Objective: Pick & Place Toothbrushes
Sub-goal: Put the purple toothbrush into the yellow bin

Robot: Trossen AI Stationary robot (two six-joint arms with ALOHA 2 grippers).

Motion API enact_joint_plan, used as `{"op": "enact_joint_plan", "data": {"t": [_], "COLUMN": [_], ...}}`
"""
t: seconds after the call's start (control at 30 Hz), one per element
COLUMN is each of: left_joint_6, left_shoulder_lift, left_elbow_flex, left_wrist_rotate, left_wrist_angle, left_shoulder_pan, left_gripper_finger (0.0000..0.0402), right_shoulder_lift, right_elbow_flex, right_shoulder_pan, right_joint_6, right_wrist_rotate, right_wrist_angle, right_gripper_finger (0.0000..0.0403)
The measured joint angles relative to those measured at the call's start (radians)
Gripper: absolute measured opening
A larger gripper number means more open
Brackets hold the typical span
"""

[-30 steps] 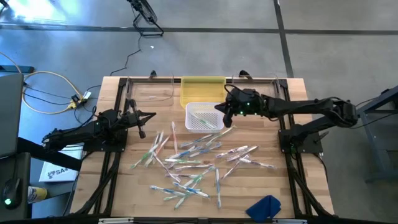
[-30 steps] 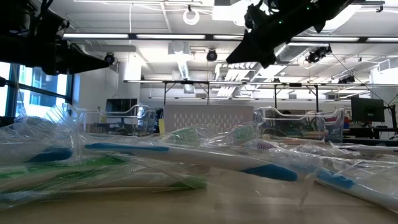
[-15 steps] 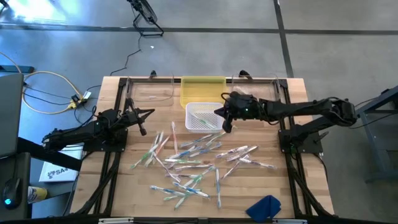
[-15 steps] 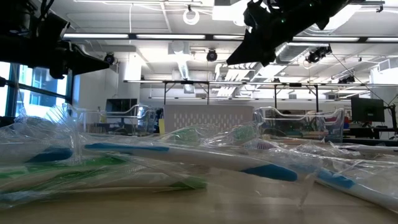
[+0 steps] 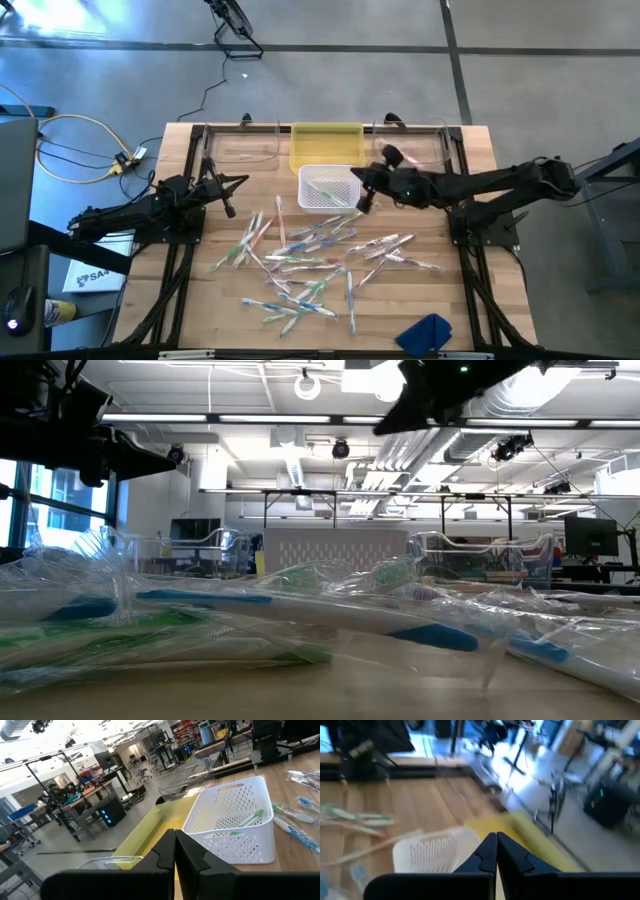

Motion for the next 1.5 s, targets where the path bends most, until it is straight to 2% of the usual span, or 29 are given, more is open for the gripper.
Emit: {"op": "enact_joint_plan", "data": {"t": [0.07,0.2,0.43,0.73,0.87,1.03,1.13,1.27,1.5], "left_joint_6": [0.0,0.0,0.0,0.0,0.002,0.054,0.058,0.06,0.06], "left_shoulder_lift": [0.0,0.0,0.0,0.0,0.0,0.0,0.0,0.0,0.0], "left_elbow_flex": [0.0,0.0,0.0,0.0,0.0,0.0,0.0,0.0,0.001], "left_wrist_rotate": [-0.001,-0.003,-0.003,-0.002,-0.002,-0.002,-0.002,-0.002,-0.002], "left_wrist_angle": [0.0,0.0,0.0,0.0,0.0,-0.001,-0.001,-0.001,-0.001], "left_shoulder_pan": [0.0,0.0,0.0,0.0,0.0,0.0,0.0,0.0,0.0], "left_gripper_finger": [0.0,0.0,0.0,0.0,0.0,0.0,0.0,0.0,0.0], "right_shoulder_lift": [-0.029,-0.086,-0.132,-0.12,-0.12,-0.102,-0.079,-0.04,0.022], "right_elbow_flex": [0.0,0.0,0.0,0.0,0.0,0.0,0.0,0.0,0.0], "right_shoulder_pan": [0.039,0.11,0.18,0.236,0.265,0.346,0.415,0.481,0.509], "right_joint_6": [0.105,0.348,0.705,0.953,1.018,0.944,0.913,0.975,1.085], "right_wrist_rotate": [0.016,-0.027,-0.332,-0.49,-0.562,-0.619,-0.621,-0.615,-0.575], "right_wrist_angle": [-0.12,-0.338,-0.632,-0.942,-0.972,-0.967,-0.967,-0.967,-0.993], "right_gripper_finger": [0.0002,0.0002,0.0002,0.0002,0.0002,0.0002,0.0002,0.0002,0.0002]}}
